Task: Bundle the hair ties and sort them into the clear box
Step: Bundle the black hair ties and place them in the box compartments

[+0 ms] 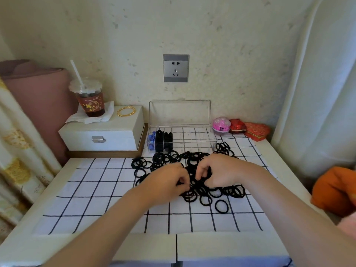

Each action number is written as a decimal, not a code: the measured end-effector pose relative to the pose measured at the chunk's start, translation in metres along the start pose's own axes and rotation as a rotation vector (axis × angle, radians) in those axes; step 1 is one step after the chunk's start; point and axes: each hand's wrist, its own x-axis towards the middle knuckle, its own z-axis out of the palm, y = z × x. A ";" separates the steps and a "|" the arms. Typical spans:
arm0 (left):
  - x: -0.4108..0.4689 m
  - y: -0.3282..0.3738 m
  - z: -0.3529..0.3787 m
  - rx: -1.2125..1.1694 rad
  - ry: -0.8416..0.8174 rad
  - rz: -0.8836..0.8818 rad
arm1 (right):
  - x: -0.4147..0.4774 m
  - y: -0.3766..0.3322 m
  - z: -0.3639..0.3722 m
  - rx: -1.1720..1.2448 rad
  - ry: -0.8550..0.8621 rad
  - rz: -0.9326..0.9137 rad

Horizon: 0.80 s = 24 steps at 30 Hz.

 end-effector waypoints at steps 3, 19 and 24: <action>0.002 -0.010 -0.007 0.002 -0.018 -0.105 | 0.003 -0.001 0.007 -0.057 -0.027 -0.023; 0.005 -0.011 -0.021 -0.079 -0.104 -0.184 | 0.013 -0.004 -0.006 0.250 0.218 -0.020; 0.003 -0.008 -0.014 0.198 -0.115 -0.182 | 0.009 -0.009 -0.009 0.273 0.040 -0.020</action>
